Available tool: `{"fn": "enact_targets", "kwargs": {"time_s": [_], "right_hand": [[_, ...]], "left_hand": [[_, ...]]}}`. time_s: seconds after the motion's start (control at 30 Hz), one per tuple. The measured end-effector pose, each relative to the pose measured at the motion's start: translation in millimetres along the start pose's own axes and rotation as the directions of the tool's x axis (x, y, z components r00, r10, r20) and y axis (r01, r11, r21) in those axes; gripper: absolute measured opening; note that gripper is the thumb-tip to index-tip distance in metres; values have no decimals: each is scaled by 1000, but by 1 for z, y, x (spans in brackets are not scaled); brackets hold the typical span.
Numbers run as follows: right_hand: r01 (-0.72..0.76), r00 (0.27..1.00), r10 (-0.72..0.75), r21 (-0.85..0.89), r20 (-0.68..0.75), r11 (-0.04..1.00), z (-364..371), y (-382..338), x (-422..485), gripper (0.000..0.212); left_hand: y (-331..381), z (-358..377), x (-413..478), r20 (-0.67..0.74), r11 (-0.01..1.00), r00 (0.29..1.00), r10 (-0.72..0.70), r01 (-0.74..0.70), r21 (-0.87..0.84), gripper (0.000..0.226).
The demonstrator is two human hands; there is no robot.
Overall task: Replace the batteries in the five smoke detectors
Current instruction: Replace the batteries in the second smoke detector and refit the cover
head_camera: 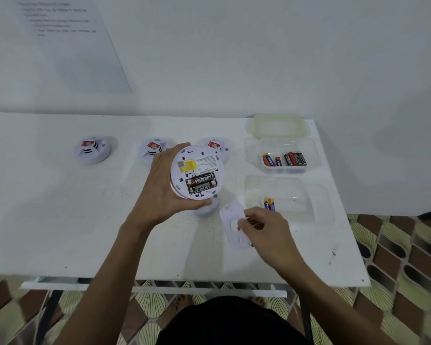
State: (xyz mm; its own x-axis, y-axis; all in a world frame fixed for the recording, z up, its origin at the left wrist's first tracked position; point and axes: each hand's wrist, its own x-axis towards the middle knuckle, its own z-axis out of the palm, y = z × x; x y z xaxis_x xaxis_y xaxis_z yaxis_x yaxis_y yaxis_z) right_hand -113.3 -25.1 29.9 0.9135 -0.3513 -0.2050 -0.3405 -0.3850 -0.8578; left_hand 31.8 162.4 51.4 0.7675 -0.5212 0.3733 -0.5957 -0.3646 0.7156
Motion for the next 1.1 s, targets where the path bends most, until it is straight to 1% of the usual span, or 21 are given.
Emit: {"fn": "enact_targets", "kwargs": {"time_s": [0.07,0.17,0.3,0.37,0.47,0.53,0.6,0.67,0.73,0.8,0.87,0.93,1.0,1.1], "right_hand": [[-16,1000,17,-85,18,996,12,14,2,8],[-37,999,42,-184,22,982,25,31,9,8],[-68,997,53,-332,-56,941,32,47,20,15],[-66,997,44,-437,-61,897,33,50,22,19],[-5,1000,-6,-622,-16,783,37,50,23,21],[26,999,-33,-670,2,742,38,50,24,20],[37,999,-38,-660,13,750,38,48,23,25],[74,996,-94,-618,-1,783,34,41,19,29],[149,970,-227,-526,-86,837,29,27,15,24],[238,915,-347,-419,-206,876,21,9,14,13],[321,870,-409,-313,-276,894,12,-9,15,6],[404,848,-446,-196,-286,893,3,-27,17,4],[461,832,-477,-126,-282,878,-2,-40,20,4],[497,817,-508,-115,-273,860,-2,-51,24,7]], "left_hand": [[1,2,-2,9,1000,1000,4,-4,-3,89],[-1,5,-4,19,1000,1000,9,-9,4,90],[1,8,-4,48,999,998,30,-31,24,90],[0,11,-5,59,999,998,26,-27,21,91],[-5,15,-8,69,1000,997,20,-21,15,95],[-6,16,-8,71,1000,997,25,-26,15,95],[-7,15,-7,67,1000,997,23,-23,4,94],[-6,13,-5,55,1000,998,31,-31,2,92],[-4,11,-3,46,999,998,49,-49,16,90],[-2,10,1,38,998,997,60,-61,26,88],[-3,11,3,32,997,997,70,-71,18,87],[-3,12,5,33,997,996,81,-81,7,87],[-2,14,6,39,996,995,88,-87,-14,87],[6,14,8,41,994,994,101,-99,-48,80]]}}
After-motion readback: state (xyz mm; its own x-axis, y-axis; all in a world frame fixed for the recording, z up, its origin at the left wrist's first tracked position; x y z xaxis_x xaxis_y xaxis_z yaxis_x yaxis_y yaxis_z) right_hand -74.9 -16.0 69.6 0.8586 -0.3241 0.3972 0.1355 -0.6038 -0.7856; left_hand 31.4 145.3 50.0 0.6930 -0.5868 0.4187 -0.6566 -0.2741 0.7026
